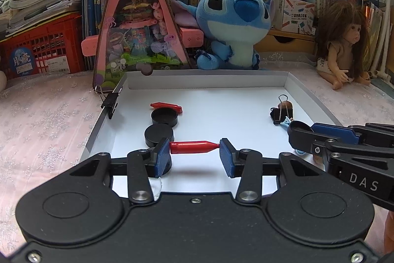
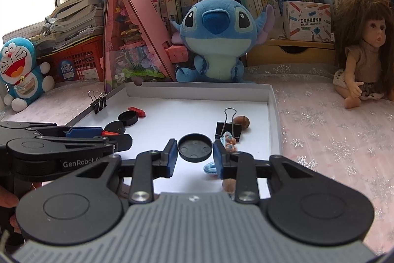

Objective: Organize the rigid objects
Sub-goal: 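Carry red marker and black lid into the tray and open both grippers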

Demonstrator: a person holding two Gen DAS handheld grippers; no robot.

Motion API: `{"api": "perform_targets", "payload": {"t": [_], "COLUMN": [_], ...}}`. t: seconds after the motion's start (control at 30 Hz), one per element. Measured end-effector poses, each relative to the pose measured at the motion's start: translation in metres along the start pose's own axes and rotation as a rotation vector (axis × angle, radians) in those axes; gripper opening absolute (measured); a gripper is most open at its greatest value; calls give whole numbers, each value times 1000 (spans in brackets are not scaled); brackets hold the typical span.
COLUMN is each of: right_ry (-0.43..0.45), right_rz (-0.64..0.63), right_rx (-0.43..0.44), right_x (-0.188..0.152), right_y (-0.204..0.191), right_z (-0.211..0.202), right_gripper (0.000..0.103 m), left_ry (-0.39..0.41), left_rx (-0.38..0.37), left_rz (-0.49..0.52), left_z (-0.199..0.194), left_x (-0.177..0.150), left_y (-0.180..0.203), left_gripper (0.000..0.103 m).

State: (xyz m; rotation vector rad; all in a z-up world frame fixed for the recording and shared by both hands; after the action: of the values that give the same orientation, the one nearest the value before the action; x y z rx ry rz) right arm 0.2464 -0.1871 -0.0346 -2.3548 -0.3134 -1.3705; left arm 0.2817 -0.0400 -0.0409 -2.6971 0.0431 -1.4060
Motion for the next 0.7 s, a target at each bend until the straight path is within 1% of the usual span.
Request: {"api": "perform_targets", "payload": {"t": [0.33, 0.7], "right_ry": [-21, -53], "right_rz": [5, 2], "right_rx": [-18, -40], "right_x": [-2, -7], "right_y": [5, 8], "right_z": [8, 14], "right_gripper": [37, 37], "left_ry": [-17, -3], "left_rx": [9, 15], "left_rz": [4, 27], "left_z": [8, 10], "left_x": [-4, -5], "left_y": [3, 6], "left_gripper": [42, 42]}}
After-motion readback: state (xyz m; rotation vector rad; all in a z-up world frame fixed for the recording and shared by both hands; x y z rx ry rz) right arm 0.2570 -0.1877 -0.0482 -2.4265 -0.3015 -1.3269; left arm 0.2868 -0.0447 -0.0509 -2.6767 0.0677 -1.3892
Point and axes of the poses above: each gripper's, at about its wrist camera, not at the fingertips, and z roughly the way its jaws point, y to its right, x to its top, the point moved 9 cm from there along z, roughly the way its jaws point, and after that the axes turned 13 degrees about x, right-handed, at the moved point
